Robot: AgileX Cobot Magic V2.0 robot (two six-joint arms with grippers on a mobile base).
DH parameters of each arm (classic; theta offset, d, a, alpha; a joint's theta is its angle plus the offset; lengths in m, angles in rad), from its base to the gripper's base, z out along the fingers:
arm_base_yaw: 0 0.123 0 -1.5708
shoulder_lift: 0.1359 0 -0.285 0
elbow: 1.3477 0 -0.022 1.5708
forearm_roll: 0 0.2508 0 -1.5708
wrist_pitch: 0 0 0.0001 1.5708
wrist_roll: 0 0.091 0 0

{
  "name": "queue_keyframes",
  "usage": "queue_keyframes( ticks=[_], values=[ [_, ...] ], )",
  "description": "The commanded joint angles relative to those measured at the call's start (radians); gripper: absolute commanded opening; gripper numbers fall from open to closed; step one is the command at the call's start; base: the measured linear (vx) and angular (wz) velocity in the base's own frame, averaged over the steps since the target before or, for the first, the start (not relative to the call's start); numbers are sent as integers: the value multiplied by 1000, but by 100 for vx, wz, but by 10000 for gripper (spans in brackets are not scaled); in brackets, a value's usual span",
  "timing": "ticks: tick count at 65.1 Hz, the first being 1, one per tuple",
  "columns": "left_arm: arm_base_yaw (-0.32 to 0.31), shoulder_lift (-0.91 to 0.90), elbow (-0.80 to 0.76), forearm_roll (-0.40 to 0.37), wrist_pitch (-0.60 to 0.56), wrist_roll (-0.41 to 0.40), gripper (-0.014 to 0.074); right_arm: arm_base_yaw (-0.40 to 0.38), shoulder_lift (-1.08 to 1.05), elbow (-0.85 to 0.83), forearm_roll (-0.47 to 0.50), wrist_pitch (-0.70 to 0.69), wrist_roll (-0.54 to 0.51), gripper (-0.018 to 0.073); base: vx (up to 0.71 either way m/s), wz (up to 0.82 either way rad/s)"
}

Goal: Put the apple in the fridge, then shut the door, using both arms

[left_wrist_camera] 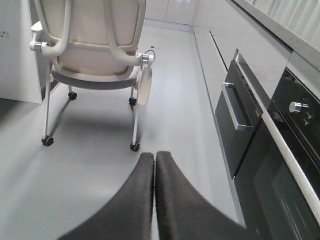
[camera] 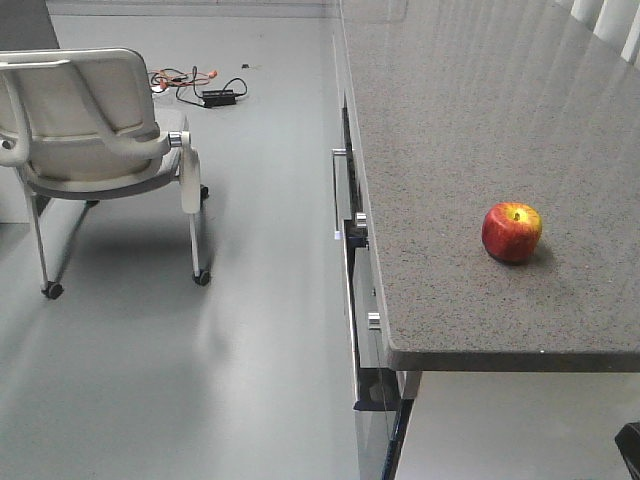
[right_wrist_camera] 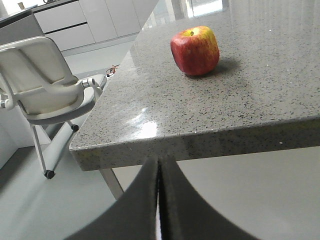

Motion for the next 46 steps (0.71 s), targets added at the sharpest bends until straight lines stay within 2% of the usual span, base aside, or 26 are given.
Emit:
queue_keyframes(
  ticks=[1,36,46],
  values=[
    [0,-16,28,4,-70,-8,-8,-6,7,13,2,-60,-8,-6,0,0],
    [0,-16,28,4,-70,-8,-8,-6,7,13,1,-60,-10,-6,0,0],
    [0,-16,28,4,-70,-8,-8,-6,7,13,-73,-60,-72,-6,0,0]
  ],
)
